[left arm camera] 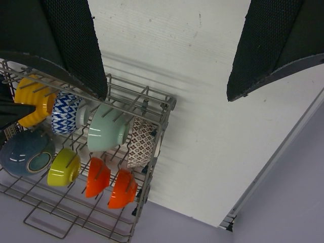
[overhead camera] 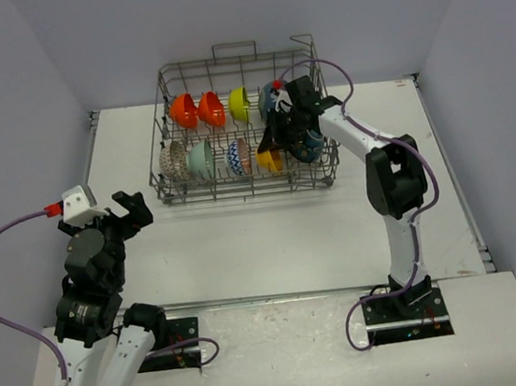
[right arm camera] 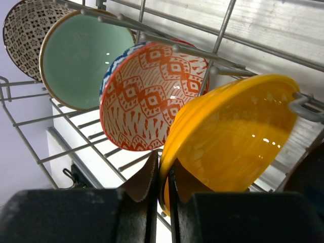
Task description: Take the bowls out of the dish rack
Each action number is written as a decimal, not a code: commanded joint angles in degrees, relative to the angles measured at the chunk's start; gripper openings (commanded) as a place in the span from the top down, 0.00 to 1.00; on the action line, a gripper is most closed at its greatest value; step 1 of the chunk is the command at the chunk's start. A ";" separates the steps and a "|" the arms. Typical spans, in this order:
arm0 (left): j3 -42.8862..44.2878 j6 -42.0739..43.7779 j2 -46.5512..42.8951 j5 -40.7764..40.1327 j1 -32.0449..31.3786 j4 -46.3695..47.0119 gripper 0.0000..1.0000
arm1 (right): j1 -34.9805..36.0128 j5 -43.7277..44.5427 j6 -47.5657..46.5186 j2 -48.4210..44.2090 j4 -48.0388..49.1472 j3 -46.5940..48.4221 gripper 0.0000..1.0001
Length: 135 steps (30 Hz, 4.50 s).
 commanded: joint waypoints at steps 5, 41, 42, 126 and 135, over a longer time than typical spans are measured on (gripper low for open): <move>-0.10 1.08 -0.52 0.23 0.37 2.09 0.00 | -0.86 -3.39 1.63 -2.15 1.69 1.44 1.00; 0.25 0.73 0.09 -1.53 0.46 1.30 0.00 | 15.18 13.36 -16.19 -30.17 -4.27 1.27 1.00; 0.34 0.64 0.09 -1.96 0.46 1.30 0.00 | 17.66 16.79 -18.64 -30.80 -5.67 0.13 1.00; 1.13 0.72 13.19 -0.03 4.06 -0.20 0.00 | 6.61 4.16 10.86 -8.32 12.50 -3.40 0.31; 0.95 0.90 12.57 1.19 4.06 0.24 0.00 | 5.82 -0.92 12.97 -0.41 18.22 -1.03 0.42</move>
